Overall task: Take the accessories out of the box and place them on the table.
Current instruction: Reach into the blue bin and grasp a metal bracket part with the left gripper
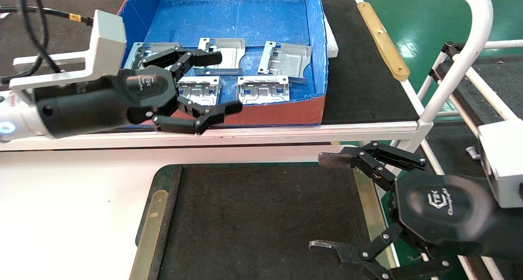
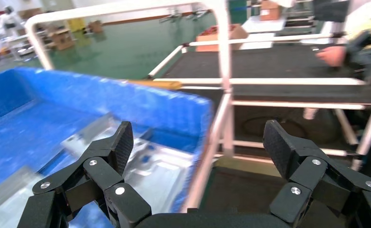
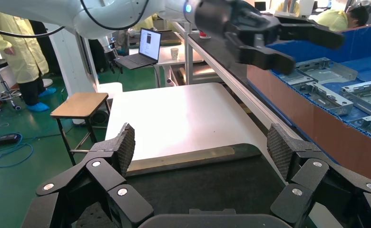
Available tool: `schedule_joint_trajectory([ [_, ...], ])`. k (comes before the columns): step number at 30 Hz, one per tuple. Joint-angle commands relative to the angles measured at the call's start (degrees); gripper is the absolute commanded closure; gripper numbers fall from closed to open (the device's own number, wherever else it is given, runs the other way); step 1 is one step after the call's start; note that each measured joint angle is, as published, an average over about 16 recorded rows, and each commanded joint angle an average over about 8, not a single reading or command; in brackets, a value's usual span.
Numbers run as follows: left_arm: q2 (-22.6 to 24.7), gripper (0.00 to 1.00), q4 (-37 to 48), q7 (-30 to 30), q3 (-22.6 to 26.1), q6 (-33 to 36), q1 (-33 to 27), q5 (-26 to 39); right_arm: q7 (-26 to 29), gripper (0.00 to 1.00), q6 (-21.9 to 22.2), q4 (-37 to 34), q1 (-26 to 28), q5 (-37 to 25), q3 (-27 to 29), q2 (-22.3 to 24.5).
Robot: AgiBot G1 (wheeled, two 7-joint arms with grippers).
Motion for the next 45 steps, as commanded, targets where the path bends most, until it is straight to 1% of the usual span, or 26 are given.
schedule_joint_trajectory([
  [1,1.0,0.0,2.6,1.1,0.2,-0.8,-1.0,0.7,0.0,0.0,0.0,0.0,0.0,0.0,0.0,0.0],
  [16,6.6,0.0,20.1,8.6,2.5,-8.3,-8.6,7.2,0.0,0.0,0.0,0.0,0.0,0.0,0.0,0.0],
  [27,11.3,0.0,30.6,12.5,3.2,-15.3,-14.1,9.3,0.0,0.0,0.0,0.0,0.0,0.0,0.0,0.0],
  [33,13.7,0.0,35.3,13.4,3.9,-20.4,-16.7,10.7,0.0,0.0,0.0,0.0,0.0,0.0,0.0,0.0],
  [39,16.2,0.0,38.8,13.1,4.9,-25.8,-18.7,12.2,0.0,0.0,0.0,0.0,0.0,0.0,0.0,0.0],
  [45,19.1,0.0,41.0,12.4,5.3,-33.7,-20.0,13.0,0.0,0.0,0.0,0.0,0.0,0.0,0.0,0.0],
])
